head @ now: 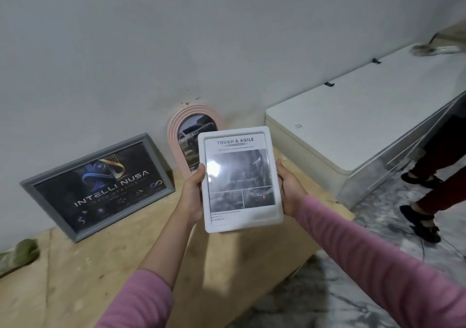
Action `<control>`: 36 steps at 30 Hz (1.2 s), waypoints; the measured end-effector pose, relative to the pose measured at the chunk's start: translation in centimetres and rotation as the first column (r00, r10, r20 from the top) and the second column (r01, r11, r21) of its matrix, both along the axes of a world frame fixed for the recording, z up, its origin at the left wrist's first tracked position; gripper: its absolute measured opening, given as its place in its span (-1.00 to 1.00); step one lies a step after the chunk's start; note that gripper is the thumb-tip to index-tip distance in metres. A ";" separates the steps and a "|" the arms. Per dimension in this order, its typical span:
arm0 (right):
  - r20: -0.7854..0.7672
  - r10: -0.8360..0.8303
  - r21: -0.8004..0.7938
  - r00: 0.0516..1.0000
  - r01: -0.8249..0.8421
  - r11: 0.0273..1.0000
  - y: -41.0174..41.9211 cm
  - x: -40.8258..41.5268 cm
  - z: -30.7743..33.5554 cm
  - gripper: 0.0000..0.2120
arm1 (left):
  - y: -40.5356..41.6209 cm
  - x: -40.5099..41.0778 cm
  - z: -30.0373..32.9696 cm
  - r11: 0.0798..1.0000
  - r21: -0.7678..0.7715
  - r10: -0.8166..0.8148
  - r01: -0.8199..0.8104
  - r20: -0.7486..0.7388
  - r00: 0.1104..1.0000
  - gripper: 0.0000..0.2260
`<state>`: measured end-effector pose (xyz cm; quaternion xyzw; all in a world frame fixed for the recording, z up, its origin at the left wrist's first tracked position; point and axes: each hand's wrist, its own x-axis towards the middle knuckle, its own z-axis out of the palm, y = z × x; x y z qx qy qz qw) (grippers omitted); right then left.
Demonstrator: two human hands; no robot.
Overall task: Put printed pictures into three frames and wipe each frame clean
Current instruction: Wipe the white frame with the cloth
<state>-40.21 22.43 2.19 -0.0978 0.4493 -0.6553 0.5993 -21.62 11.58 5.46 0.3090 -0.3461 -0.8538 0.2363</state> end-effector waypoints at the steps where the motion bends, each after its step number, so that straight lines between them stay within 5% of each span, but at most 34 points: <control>1: 0.006 0.004 -0.010 1.000 -0.004 1.000 -0.1 0.1 0.0 -0.39 | 0.0 -0.1 0.1 1.000 0.009 -0.012 0.012 -0.009 1.000 -0.52; 7: -0.018 0.001 0.030 1.000 0.000 1.000 -2.0 -0.4 0.1 -0.43 | -1.7 -0.1 0.0 0.998 0.051 -0.031 0.034 -0.048 0.998 -0.46; 12: -0.150 -0.127 -0.082 0.981 0.115 0.990 -4.0 -0.1 0.6 -0.78 | -3.1 0.4 -0.3 0.998 0.056 -0.014 0.017 -0.052 0.999 -0.49; 22: -0.018 -0.134 -0.089 0.991 0.132 0.987 -6.3 0.1 -0.2 -0.69 | -5.1 1.7 -1.6 0.997 0.079 0.005 -0.002 -0.035 0.999 -0.51; 36: -0.010 0.144 0.001 0.990 -0.144 0.990 -6.8 -6.1 0.3 -0.41 | -4.2 -5.7 0.8 0.992 -0.057 0.119 -0.115 0.076 0.990 -0.54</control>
